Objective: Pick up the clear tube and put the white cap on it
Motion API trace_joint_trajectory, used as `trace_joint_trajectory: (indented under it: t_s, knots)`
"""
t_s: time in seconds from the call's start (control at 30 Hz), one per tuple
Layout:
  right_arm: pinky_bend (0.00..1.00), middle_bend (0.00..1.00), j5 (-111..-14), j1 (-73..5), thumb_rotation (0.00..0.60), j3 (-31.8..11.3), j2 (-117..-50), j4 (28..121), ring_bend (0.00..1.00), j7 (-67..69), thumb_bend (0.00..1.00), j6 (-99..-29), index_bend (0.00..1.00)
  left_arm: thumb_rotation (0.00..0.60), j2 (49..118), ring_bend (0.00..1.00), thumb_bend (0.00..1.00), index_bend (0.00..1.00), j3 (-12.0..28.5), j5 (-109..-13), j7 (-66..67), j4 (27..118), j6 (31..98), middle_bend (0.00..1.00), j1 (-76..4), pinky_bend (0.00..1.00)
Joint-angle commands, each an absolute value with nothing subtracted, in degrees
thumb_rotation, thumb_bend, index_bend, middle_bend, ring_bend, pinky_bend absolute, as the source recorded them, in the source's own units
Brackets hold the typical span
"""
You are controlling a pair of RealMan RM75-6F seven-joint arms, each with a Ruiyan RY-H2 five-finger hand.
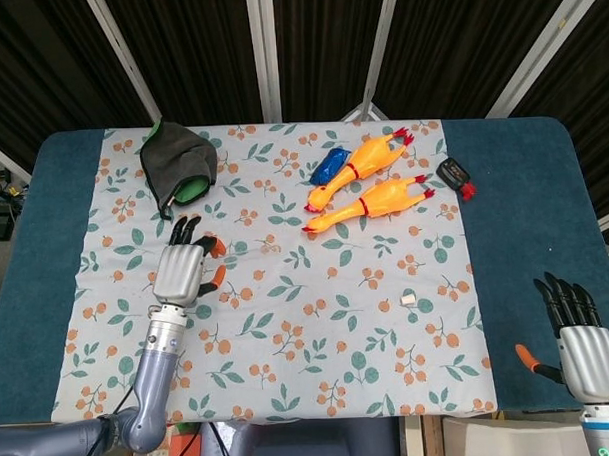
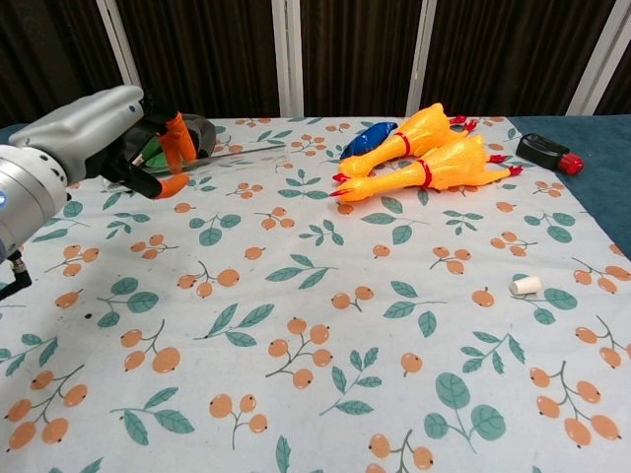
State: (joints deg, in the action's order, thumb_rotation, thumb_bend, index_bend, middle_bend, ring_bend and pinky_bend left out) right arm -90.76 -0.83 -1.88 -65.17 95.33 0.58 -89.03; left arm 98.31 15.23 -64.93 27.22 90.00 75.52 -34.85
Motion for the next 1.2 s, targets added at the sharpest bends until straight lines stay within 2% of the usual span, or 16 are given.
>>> trace_joint_trajectory:
  t_s: [0.03, 0.27, 0.7, 0.8, 0.93, 1.0, 1.2]
  knots:
    - [0.00, 0.00, -90.87, -1.23, 0.600, -1.87, -65.59, 95.79, 0.00, -1.17, 0.27, -88.42, 0.00, 0.600, 95.51, 0.10, 0.66, 0.59, 13.95, -69.28, 20.72, 89.44, 76.15, 0.63, -33.13, 0.00]
    - [0.00, 0.00, -88.27, -2.58, 0.600, -2.44, -67.09, 97.81, 0.00, -4.98, 0.27, -85.23, 0.00, 0.600, 93.13, 0.10, 0.66, 0.59, 12.00, -73.48, 12.52, 88.48, 76.88, 0.63, -30.88, 0.00]
    - [0.00, 0.00, -85.35, -6.62, 0.600, -3.83, -72.30, 98.52, 0.00, -11.62, 0.27, -79.66, 0.00, 0.600, 91.41, 0.10, 0.66, 0.60, 11.63, -77.30, 4.04, 85.41, 75.51, 0.64, -30.73, 0.00]
    - [0.00, 0.00, -85.08, -7.93, 0.600, -4.27, -72.52, 98.05, 0.00, -11.72, 0.27, -78.01, 0.07, 0.600, 91.52, 0.10, 0.66, 0.60, 11.62, -77.56, 2.95, 85.29, 75.87, 0.64, -30.39, 0.00]
    - [0.00, 0.06, -84.20, -10.21, 0.600, -5.37, -73.14, 97.74, 0.00, -12.07, 0.27, -75.34, 0.28, 0.600, 91.85, 0.10, 0.66, 0.60, 11.81, -78.27, 1.75, 84.97, 76.98, 0.64, -29.95, 0.00]
    - [0.00, 0.09, -84.23, -11.70, 0.600, -5.87, -73.59, 96.99, 0.00, -12.72, 0.27, -73.83, 0.33, 0.600, 91.98, 0.10, 0.66, 0.60, 11.80, -78.45, 1.17, 85.03, 77.29, 0.64, -29.70, 0.00]
    - [0.00, 0.12, -83.10, -15.86, 0.600, -7.02, -76.00, 94.24, 0.02, -13.85, 0.27, -69.08, 0.39, 0.600, 91.88, 0.10, 0.66, 0.60, 11.66, -79.21, 0.18, 85.93, 78.40, 0.64, -28.88, 0.00]
